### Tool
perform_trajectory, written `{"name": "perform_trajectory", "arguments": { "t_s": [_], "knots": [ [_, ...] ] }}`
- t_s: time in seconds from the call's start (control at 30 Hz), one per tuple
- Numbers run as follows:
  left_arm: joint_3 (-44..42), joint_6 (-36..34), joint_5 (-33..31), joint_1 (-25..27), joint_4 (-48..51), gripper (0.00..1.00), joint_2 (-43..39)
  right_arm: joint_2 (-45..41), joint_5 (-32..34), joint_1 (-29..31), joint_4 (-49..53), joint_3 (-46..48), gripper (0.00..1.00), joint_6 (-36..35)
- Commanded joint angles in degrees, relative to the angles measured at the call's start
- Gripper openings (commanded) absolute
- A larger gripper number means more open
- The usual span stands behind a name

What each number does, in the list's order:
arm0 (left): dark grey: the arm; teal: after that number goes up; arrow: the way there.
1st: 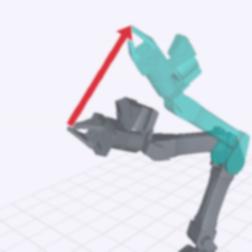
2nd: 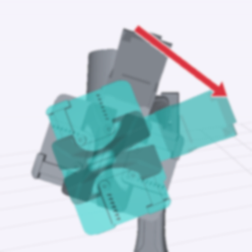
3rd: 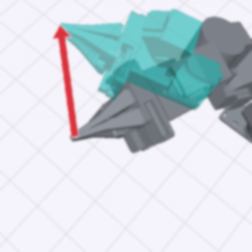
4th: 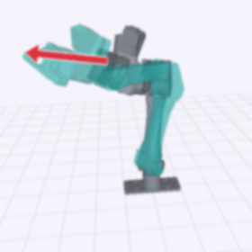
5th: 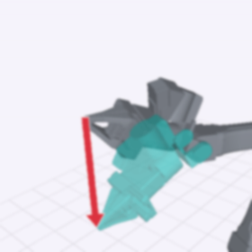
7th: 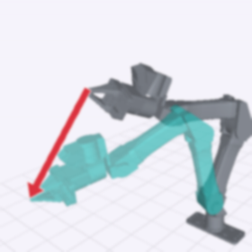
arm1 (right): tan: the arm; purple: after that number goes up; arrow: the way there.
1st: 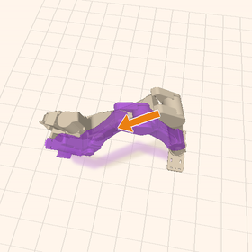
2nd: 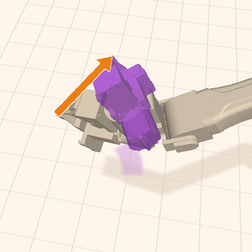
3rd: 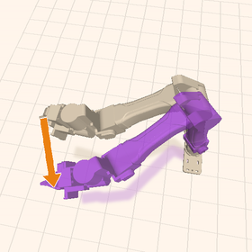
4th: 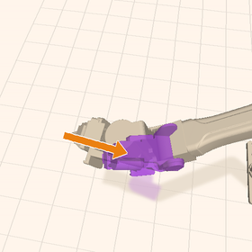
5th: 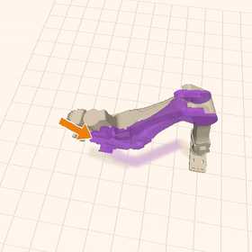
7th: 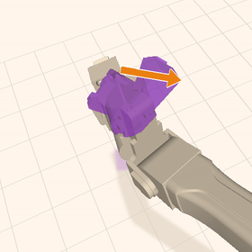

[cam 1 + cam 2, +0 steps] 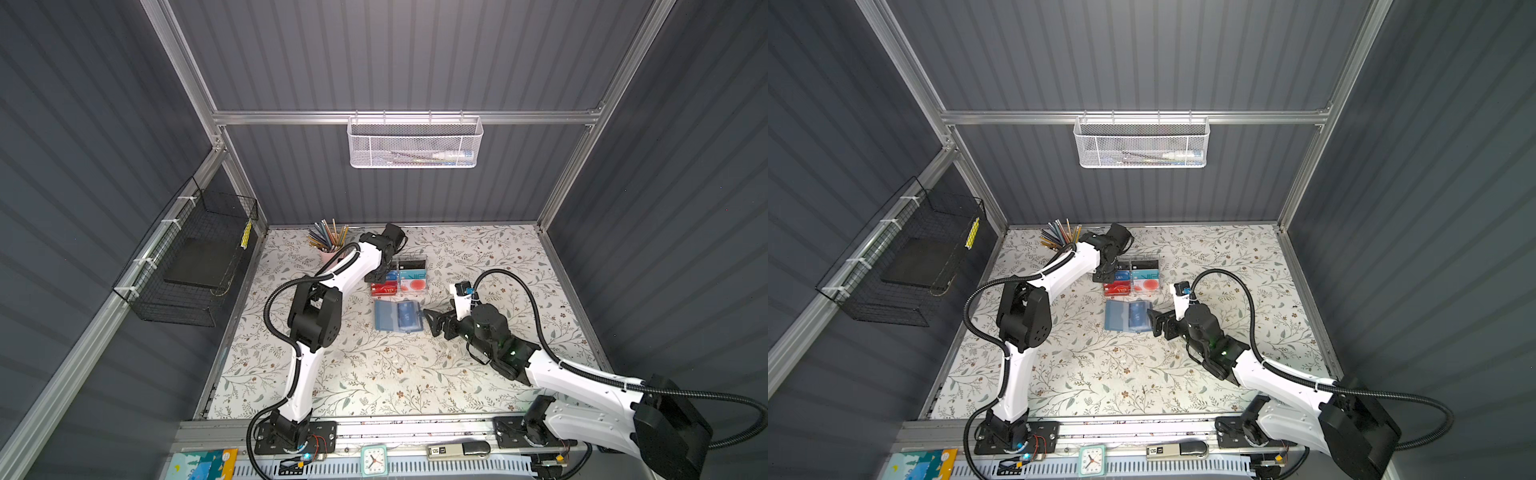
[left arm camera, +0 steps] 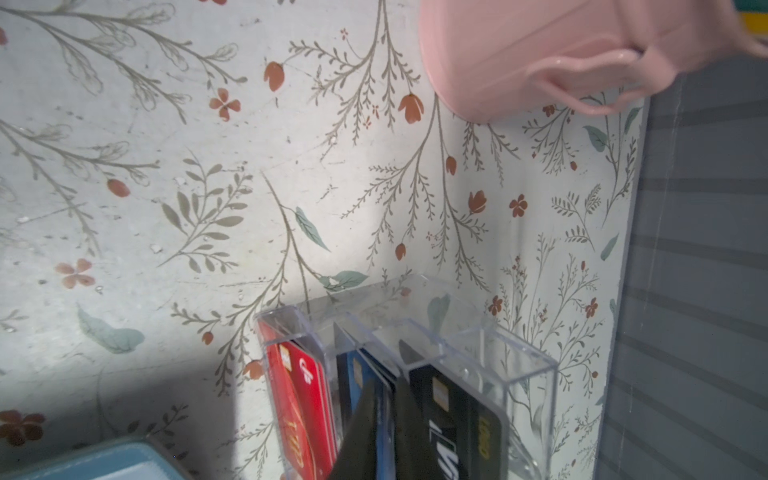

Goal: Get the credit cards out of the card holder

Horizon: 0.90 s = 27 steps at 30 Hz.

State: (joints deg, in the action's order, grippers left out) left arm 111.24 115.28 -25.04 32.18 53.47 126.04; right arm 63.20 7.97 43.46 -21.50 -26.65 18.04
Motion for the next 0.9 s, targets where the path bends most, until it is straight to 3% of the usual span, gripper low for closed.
{"name": "perform_trajectory", "arguments": {
  "t_s": [0.0, 0.3, 0.57, 0.77, 0.87],
  "knots": [
    [1.3, -1.9, -2.5, 0.6, -0.9, 0.12, 0.4, -0.1, -0.5, -0.3, -1.3, 0.6, 0.99, 0.5],
    [-0.4, -4.0, -3.7, 1.1, -3.2, 0.12, -1.4, -0.7, -0.9, -0.3, -1.2, 0.8, 0.99, 0.6],
    [-6.4, -9.0, -7.2, 3.7, -6.7, 0.14, -8.1, -0.5, -0.9, -0.3, -0.7, 0.6, 0.99, 0.9],
    [-14.6, -17.3, -9.3, 5.6, -10.3, 0.38, -15.5, 0.0, -0.7, -0.3, 1.1, -0.3, 0.99, 1.8],
    [-19.6, -22.2, -10.0, 6.6, -12.2, 0.58, -19.8, -0.2, -1.1, -0.4, 1.4, -0.5, 0.99, 2.6]
  ]
}}
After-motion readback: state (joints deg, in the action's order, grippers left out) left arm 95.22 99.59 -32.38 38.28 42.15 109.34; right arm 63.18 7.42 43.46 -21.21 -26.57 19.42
